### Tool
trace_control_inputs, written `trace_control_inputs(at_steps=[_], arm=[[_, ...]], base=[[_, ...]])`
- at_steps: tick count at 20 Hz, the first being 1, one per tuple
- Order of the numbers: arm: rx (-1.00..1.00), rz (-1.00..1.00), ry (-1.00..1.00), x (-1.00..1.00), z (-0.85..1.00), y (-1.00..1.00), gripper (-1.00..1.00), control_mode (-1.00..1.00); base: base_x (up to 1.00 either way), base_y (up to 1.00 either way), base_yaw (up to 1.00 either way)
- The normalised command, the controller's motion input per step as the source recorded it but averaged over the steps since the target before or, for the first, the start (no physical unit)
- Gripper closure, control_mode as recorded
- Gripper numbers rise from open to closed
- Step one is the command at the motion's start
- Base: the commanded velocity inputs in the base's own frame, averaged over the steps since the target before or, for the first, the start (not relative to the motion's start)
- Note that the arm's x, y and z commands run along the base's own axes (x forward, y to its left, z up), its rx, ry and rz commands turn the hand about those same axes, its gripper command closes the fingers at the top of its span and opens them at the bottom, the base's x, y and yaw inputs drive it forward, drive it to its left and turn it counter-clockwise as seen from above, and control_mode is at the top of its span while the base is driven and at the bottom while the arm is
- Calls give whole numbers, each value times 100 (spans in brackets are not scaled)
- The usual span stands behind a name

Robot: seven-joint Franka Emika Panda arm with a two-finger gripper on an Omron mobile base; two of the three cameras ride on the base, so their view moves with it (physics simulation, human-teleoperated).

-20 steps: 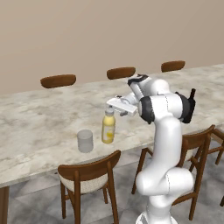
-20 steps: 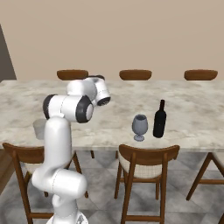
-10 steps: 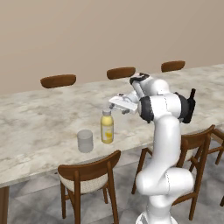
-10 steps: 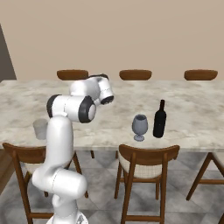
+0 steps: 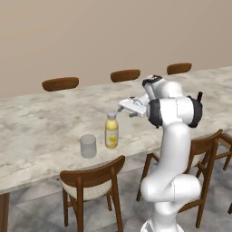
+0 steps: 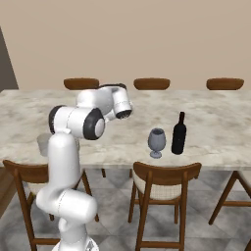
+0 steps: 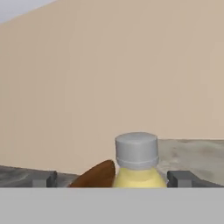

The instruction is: There is a wine glass and glass cup on the dining counter. Place the wine bottle next to the wine glass and the juice bottle next to the glass cup.

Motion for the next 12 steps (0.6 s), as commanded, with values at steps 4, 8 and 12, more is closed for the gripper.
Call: trace_control_inputs(at_steps=[4, 8, 12], arm=[[-15, -24, 0, -22, 27, -1, -100, -100], [-17, -13, 0, -20, 37, -1, -100, -100], [-17, -10, 0, -26, 39, -4, -100, -100]], base=[[0, 0, 0], [0, 0, 0], [0, 0, 0]])
